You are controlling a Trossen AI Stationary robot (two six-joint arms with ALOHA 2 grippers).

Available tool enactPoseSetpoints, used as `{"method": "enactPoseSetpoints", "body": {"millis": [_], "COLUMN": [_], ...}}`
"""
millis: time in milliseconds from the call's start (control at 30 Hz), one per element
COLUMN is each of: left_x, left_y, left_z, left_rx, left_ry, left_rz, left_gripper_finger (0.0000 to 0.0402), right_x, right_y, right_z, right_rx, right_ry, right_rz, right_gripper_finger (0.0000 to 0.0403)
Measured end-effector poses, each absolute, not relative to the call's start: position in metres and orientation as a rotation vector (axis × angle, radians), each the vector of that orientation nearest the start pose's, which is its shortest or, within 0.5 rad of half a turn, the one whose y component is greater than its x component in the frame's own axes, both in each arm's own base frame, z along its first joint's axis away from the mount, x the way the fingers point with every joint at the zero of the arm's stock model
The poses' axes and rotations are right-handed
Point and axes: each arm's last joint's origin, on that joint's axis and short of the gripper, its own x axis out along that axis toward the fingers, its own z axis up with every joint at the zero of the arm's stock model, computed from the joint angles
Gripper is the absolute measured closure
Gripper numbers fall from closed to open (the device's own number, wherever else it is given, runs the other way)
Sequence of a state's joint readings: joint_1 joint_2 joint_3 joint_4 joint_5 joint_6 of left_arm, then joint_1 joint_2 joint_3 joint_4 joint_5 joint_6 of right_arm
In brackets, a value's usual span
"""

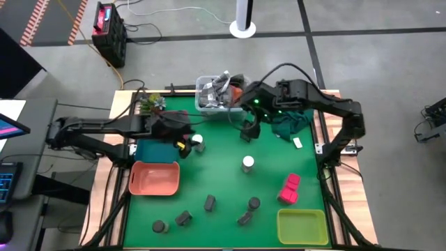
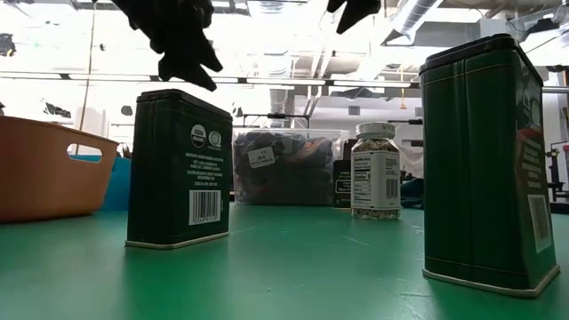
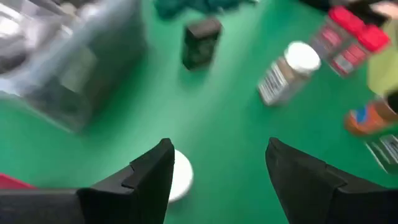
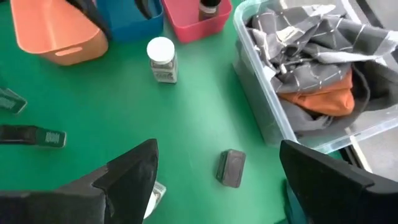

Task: Sort spices by type
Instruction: Put the left black spice bottle into the red bin

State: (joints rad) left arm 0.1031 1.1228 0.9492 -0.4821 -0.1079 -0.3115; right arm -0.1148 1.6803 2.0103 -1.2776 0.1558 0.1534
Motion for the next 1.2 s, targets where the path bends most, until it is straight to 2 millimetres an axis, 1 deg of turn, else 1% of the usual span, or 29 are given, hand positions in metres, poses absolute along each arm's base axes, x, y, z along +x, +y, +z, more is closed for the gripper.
{"method": "enactPoseSetpoints", "body": {"millis": [133,167,233,333,400,533,633,733,900,967,1067,1200], "left_x": [0.239,0.241,0.242,0.235,0.225,0.2,0.185,0.169,0.158,0.157,0.159,0.164], "left_y": [0.024,0.021,0.01,-0.015,-0.034,-0.076,-0.108,-0.133,-0.156,-0.165,-0.184,-0.207], "left_z": [0.294,0.294,0.301,0.317,0.325,0.337,0.342,0.342,0.341,0.337,0.331,0.324], "left_rx": [-0.327,-0.359,-0.416,-0.453,-0.414,-0.32,-0.305,-0.305,-0.389,-0.422,-0.441,-0.417], "left_ry": [0.716,0.737,0.756,0.83,0.918,1.044,1.076,1.112,1.108,1.131,1.139,1.123], "left_rz": [0.297,0.254,0.11,-0.081,-0.171,-0.388,-0.516,-0.518,-0.419,-0.401,-0.431,-0.461], "left_gripper_finger": [0.0163,0.0163,0.0163,0.0163,0.0163,0.0163,0.0163,0.0163,0.0163,0.0163,0.0163,0.0163], "right_x": [0.302,0.298,0.289,0.279,0.273,0.264,0.259,0.255,0.254,0.255,0.256,0.257], "right_y": [-0.039,-0.038,-0.037,-0.036,-0.036,-0.041,-0.046,-0.05,-0.054,-0.056,-0.056,-0.056], "right_z": [0.412,0.408,0.399,0.389,0.386,0.388,0.392,0.395,0.395,0.395,0.395,0.395], "right_rx": [0.143,0.153,0.167,0.17,0.173,0.18,0.168,0.16,0.145,0.136,0.129,0.129], "right_ry": [0.919,0.93,0.961,0.961,0.956,0.912,0.892,0.882,0.881,0.879,0.879,0.865], "right_rz": [-0.331,-0.337,-0.348,-0.351,-0.352,-0.368,-0.391,-0.421,-0.429,-0.436,-0.44,-0.44], "right_gripper_finger": [0.0042,0.0042,0.0042,0.0042,0.0042,0.0042,0.0042,0.0042,0.0042,0.0042,0.0042,0.0042]}}
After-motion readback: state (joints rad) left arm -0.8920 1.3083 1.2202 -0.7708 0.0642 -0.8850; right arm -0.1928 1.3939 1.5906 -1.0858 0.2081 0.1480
